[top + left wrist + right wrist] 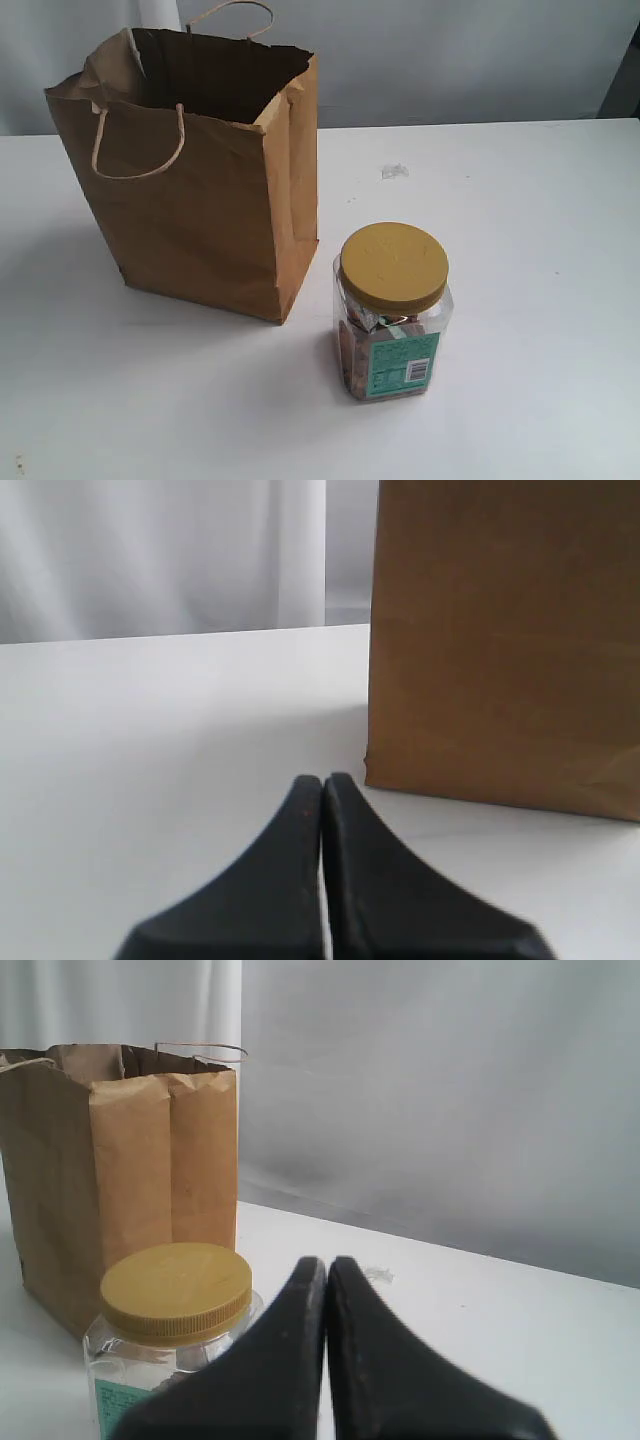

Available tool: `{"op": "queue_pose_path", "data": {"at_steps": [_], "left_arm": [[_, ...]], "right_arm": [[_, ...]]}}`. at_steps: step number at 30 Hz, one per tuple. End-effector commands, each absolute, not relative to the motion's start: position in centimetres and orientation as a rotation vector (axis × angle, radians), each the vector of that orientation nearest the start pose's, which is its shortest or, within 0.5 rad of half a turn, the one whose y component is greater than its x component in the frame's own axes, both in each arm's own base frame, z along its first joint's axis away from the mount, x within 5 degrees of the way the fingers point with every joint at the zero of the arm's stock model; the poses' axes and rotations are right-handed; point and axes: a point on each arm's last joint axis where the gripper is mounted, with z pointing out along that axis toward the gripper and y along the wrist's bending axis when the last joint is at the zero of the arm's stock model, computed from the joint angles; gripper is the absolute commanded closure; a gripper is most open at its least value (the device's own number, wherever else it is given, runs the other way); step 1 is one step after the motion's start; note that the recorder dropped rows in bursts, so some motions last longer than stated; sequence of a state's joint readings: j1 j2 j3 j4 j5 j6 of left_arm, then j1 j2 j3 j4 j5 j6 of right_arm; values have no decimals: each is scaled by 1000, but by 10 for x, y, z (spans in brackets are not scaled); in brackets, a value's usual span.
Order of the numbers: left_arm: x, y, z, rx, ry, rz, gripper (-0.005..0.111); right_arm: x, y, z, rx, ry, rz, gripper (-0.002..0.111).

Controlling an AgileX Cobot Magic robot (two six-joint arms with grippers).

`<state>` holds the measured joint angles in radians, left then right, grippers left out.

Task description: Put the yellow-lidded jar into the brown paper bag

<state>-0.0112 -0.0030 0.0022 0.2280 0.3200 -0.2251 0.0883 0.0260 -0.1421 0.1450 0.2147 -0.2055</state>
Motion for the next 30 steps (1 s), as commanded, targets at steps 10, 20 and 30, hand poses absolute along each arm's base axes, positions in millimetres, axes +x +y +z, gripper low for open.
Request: {"op": "queue_pose_path", "data": {"at_steps": [10, 20, 30], "left_arm": [[54, 5, 186, -48, 1786, 38, 106], [54, 5, 186, -48, 1786, 38, 106], [54, 5, 186, -48, 1786, 38, 106]], "right_arm": [[50, 7, 238, -140, 1581, 35, 108], [50, 6, 251, -38, 1448, 120, 108], [45, 4, 280, 106, 1323, 274, 108]]}}
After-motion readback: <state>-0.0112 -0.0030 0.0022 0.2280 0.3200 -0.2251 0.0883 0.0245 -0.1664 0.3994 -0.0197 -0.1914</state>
